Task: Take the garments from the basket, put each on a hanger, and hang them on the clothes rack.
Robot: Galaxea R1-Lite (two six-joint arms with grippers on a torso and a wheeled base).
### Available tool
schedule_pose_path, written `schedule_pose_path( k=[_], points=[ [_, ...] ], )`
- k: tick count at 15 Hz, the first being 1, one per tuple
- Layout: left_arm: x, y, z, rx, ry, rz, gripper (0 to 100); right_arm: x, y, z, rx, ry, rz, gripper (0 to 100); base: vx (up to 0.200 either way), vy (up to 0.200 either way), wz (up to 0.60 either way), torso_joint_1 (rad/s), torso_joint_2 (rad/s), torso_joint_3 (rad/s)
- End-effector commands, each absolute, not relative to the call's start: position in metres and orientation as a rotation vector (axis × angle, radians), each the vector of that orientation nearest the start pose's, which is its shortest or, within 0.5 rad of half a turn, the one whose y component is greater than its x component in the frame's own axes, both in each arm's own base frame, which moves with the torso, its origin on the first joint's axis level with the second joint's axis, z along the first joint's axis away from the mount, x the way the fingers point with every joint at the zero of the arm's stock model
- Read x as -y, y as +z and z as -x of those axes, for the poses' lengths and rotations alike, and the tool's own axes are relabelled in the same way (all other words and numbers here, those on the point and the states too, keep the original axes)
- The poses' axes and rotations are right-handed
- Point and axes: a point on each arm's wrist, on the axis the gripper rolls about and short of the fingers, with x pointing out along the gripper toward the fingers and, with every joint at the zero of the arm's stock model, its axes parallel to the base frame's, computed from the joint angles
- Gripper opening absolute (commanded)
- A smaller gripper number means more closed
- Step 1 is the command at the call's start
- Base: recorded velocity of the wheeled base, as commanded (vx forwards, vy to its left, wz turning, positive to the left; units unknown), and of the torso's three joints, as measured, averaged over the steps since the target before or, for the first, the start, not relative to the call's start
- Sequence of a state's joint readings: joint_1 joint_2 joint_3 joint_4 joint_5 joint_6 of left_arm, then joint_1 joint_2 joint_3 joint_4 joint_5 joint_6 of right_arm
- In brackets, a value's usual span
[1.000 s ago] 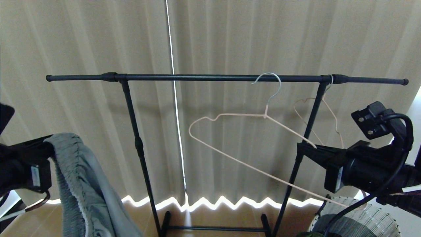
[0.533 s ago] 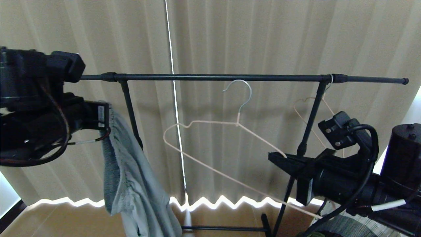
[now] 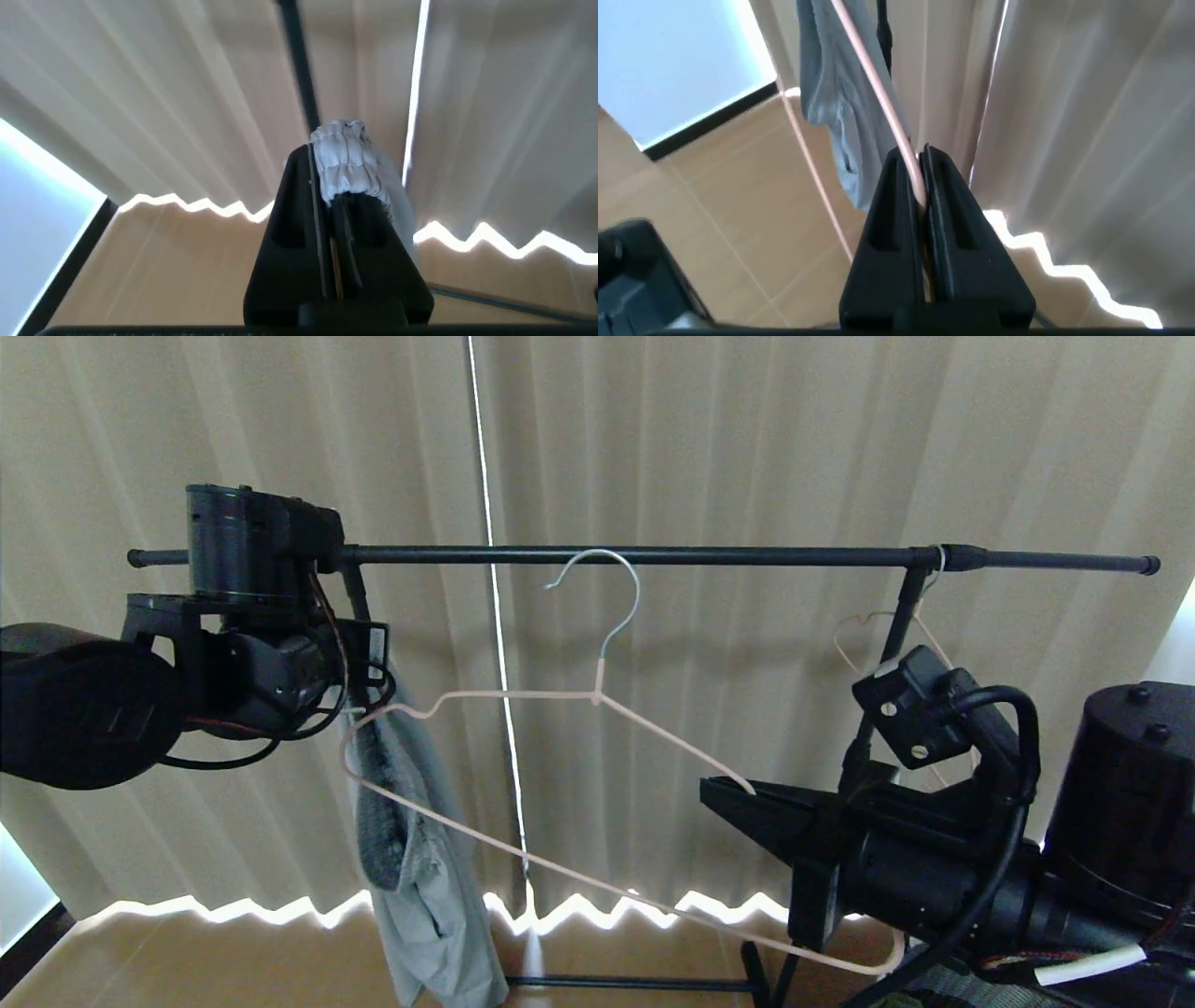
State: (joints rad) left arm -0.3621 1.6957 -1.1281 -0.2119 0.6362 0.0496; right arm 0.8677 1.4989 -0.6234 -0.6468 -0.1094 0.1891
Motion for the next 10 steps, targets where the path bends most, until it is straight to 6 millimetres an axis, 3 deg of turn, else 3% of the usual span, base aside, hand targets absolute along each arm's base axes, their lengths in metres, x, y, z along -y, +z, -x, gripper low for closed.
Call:
schedule_pose_path(
  k=[1,6,10],
  points=[
    [0.100,0.231,-0.301,-0.328,0.280,-0.233,0,-0.206,0.183,-0.179,-0.295,0.678,-0.052,0,0.000,0.000,0.00,0.000,0.00,0.000],
    [0.096,0.229,-0.292,-0.340,0.314,-0.273,0,-0.228,0.183,-0.201,-0.282,0.623,-0.051,0,0.000,0.000,0.00,0.000,0.00,0.000],
    [0.092,0.227,-0.291,-0.350,0.339,-0.282,0,-0.226,0.179,-0.223,-0.281,0.540,-0.045,0,0.000,0.000,0.00,0.000,0.00,0.000]
  ],
)
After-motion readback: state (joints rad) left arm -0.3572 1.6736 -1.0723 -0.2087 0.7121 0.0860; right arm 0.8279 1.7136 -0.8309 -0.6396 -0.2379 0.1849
